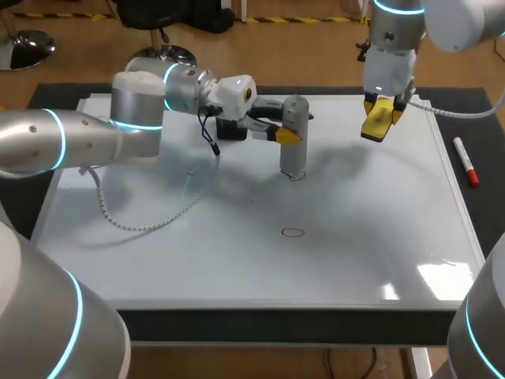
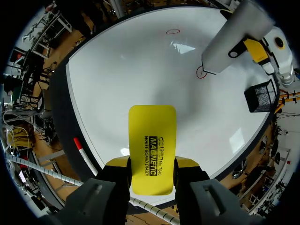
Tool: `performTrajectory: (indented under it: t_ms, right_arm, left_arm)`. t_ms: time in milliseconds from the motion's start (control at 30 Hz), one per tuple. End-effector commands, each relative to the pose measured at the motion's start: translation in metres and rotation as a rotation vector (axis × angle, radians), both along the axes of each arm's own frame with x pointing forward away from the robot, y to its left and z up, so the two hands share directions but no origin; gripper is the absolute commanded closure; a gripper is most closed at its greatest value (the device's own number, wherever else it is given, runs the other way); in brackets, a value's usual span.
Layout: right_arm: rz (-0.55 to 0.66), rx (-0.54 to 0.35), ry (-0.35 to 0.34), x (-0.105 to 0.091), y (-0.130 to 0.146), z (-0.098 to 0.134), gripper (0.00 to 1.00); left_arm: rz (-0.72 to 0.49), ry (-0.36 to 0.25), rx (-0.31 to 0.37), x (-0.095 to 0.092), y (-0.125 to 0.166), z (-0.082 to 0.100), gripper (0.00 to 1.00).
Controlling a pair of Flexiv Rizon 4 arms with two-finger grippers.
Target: Pick up the inspection probe, press it on each red-marked spot on the whiteboard one by one, put down the probe, pick up the eraser, and wipe off all the red marks.
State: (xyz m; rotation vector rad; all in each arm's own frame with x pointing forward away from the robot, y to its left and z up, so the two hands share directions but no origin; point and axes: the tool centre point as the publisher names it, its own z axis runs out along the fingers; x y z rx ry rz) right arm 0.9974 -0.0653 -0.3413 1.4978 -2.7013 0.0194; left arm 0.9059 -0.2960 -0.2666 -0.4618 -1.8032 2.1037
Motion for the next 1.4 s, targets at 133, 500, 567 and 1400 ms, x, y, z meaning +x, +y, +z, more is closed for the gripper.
performTrajectory:
  t_ms: [133, 500, 567, 1400]
  right_arm:
    - [0.002, -0.002, -0.001, 0.000, -0.001, 0.001, 1.00]
    - [0.002, -0.002, -0.001, 0.000, -0.001, 0.001, 1.00]
    - [0.002, -0.002, -0.001, 0.000, -0.001, 0.001, 1.00]
    - [0.002, -0.002, -0.001, 0.000, -0.001, 0.001, 1.00]
  left_arm:
    - [-0.074, 0.004, -0.007, 0.005, -0.008, -0.009, 1.00]
    - [-0.088, 0.006, -0.011, 0.004, -0.013, -0.014, 1.00]
    - [-0.091, 0.008, -0.011, 0.004, -0.014, -0.015, 1.00]
    - [-0.098, 0.018, -0.004, 0.000, -0.012, -0.025, 1.00]
